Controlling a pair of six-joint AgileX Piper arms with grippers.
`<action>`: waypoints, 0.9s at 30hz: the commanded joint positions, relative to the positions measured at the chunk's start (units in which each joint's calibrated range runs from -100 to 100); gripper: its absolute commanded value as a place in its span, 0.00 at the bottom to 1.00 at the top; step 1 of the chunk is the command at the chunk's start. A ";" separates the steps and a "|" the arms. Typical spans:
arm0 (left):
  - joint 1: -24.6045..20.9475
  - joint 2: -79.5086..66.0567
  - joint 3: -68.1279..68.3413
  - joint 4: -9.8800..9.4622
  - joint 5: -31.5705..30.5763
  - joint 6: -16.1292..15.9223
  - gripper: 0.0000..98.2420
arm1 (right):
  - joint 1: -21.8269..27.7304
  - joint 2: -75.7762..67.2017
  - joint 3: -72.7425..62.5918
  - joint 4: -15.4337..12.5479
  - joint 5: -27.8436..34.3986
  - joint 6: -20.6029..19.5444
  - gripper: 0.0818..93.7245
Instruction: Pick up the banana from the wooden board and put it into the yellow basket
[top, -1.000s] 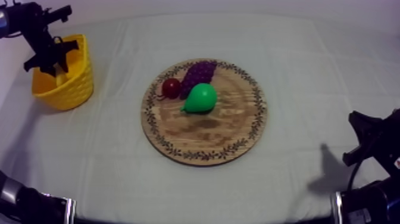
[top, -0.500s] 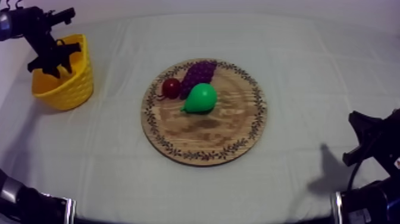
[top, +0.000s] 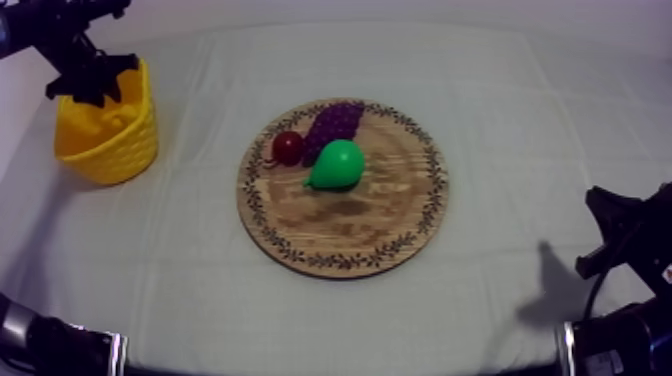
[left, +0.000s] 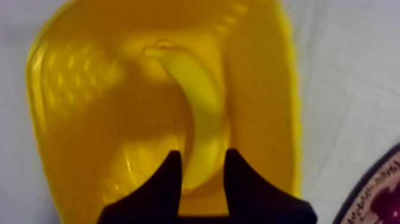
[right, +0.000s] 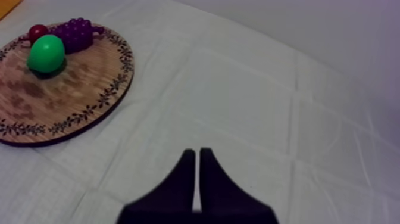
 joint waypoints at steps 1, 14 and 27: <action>1.69 -6.19 2.17 0.02 -3.36 -0.64 0.15 | -0.01 -0.04 -0.03 -0.02 0.04 -0.01 0.00; 6.76 -53.42 35.95 1.42 -29.01 -6.69 0.00 | -0.01 -0.04 -0.03 -0.02 0.04 -0.01 0.00; -2.42 -100.71 63.12 10.46 -19.04 -13.45 0.00 | -0.01 -0.04 -0.03 -0.02 0.04 -0.01 0.00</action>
